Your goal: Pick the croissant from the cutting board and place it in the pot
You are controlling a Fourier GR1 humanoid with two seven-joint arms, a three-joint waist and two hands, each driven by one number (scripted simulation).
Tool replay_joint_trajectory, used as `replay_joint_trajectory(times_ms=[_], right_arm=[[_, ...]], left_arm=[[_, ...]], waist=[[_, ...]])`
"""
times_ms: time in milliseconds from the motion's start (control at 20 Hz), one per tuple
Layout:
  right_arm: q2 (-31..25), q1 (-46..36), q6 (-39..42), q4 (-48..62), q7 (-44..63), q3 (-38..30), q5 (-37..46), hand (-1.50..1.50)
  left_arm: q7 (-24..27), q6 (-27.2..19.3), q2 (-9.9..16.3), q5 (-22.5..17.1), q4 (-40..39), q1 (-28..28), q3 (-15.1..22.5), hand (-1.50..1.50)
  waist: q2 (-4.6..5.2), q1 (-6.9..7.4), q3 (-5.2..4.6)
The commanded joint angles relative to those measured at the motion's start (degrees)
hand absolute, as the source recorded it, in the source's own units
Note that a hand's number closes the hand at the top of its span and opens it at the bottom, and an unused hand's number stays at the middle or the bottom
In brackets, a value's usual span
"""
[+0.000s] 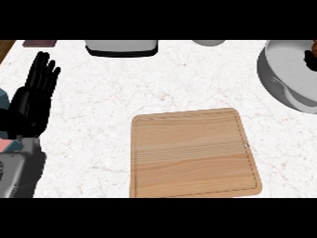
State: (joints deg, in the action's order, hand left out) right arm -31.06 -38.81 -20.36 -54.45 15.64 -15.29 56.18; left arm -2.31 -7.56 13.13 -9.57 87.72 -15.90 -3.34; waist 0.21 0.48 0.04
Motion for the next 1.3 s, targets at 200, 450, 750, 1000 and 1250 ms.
replay_joint_trajectory(times_ms=[200,450,750,1000,1250], right_arm=[[-5.3,-7.7,-7.1,23.5,-13.4,-5.0,-2.5,1.50],[-7.5,-10.2,-5.5,33.5,-15.0,-5.2,-1.2,1.50],[-5.7,-9.6,3.0,38.2,-20.7,-12.0,-10.8,-1.50],[-8.4,-11.4,5.8,39.7,-29.4,-12.2,-11.3,-1.50],[-5.3,-11.6,2.8,38.7,-35.9,-18.9,-18.9,-1.50]], left_arm=[[3.7,0.6,-1.7,1.6,-3.0,-0.1,0.4,0.00],[-1.0,1.6,-1.0,-0.1,1.9,-0.4,0.6,0.00],[1.3,0.8,-1.8,1.4,-1.4,-1.4,0.6,0.00],[-0.5,0.7,-2.0,0.7,0.0,-2.1,0.3,0.00],[-1.9,-1.4,-3.5,2.7,2.6,-0.6,2.3,0.00]], waist=[[0.43,0.96,0.03],[0.64,1.97,0.09],[0.81,1.62,0.16],[0.76,1.95,0.16],[0.65,1.97,0.24]])
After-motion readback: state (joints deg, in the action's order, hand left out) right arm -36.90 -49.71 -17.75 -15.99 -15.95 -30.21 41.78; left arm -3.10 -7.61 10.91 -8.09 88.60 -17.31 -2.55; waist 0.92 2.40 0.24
